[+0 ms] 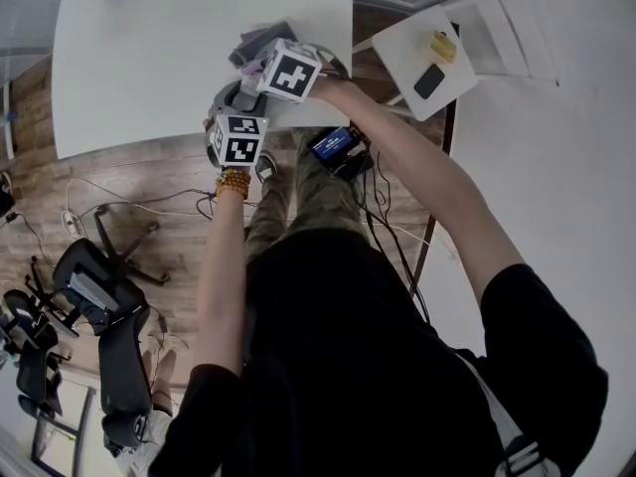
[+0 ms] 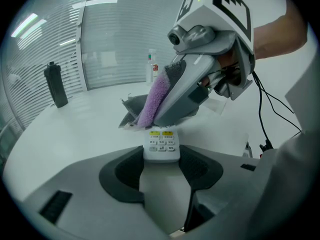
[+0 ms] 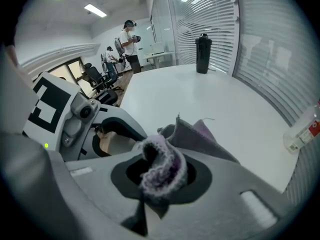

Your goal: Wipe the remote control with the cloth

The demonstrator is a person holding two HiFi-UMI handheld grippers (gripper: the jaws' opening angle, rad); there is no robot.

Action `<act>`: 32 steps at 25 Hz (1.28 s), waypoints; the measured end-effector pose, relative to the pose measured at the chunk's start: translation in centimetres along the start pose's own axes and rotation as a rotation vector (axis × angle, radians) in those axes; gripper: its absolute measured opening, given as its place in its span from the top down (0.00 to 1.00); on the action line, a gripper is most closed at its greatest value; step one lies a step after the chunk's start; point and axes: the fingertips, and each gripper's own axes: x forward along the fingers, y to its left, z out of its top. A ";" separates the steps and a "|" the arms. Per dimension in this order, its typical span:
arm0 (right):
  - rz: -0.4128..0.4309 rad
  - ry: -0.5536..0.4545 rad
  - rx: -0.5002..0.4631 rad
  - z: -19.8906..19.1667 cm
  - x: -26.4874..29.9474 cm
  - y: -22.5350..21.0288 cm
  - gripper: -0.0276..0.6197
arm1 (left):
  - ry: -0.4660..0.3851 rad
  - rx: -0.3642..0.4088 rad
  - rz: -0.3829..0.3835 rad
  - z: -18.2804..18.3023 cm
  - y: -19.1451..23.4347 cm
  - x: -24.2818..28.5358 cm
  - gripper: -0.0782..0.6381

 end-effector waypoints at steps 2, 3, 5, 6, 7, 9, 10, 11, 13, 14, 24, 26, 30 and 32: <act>0.115 0.024 -0.017 -0.5 -0.1 1.8 0.87 | 0.000 -0.002 -0.002 0.1 0.1 0.0 0.57; 0.219 0.013 -0.021 -0.3 -0.3 3.3 0.87 | 0.000 -0.005 -0.003 0.1 0.2 -0.1 0.57; 0.413 -0.048 -0.042 0.5 -1.5 6.5 0.87 | 0.000 -0.010 -0.003 0.2 0.4 -0.2 0.57; 0.468 -0.090 -0.059 1.1 -2.4 7.5 0.87 | -0.001 -0.010 -0.003 0.2 0.4 -0.2 0.57; 0.501 -0.135 -0.071 1.7 -3.4 8.1 0.87 | -0.002 -0.009 -0.002 0.3 0.4 -0.2 0.57; 0.561 -0.234 -0.063 3.0 -5.9 8.6 0.87 | -0.005 -0.005 0.000 0.3 0.3 0.0 0.57; 0.597 -0.290 -0.043 3.9 -7.2 8.7 0.87 | -0.006 -0.004 0.001 0.3 0.3 0.0 0.57; 0.638 -0.347 -0.011 4.7 -8.4 8.6 0.87 | -0.007 -0.003 0.001 0.3 0.3 0.0 0.57; 0.730 -0.440 0.099 5.9 -9.9 7.9 0.87 | -0.009 -0.001 0.002 0.2 0.3 0.1 0.57; 0.761 -0.461 0.172 6.1 -9.8 7.2 0.87 | -0.008 0.000 0.003 0.2 0.3 0.1 0.57; 0.253 -0.218 0.011 1.2 -0.2 1.1 0.86 | -0.006 -0.006 0.009 0.2 0.5 -0.2 0.57; 0.252 -0.222 0.029 1.1 0.1 0.7 0.86 | -0.006 -0.008 0.001 0.4 0.5 -0.3 0.57; 0.283 -0.252 0.112 0.8 -0.1 -0.9 0.86 | -0.010 -0.004 0.000 0.4 0.5 -0.6 0.57; 0.279 -0.260 0.123 0.5 -0.3 -1.9 0.86 | -0.012 0.001 0.006 0.4 0.6 -0.5 0.57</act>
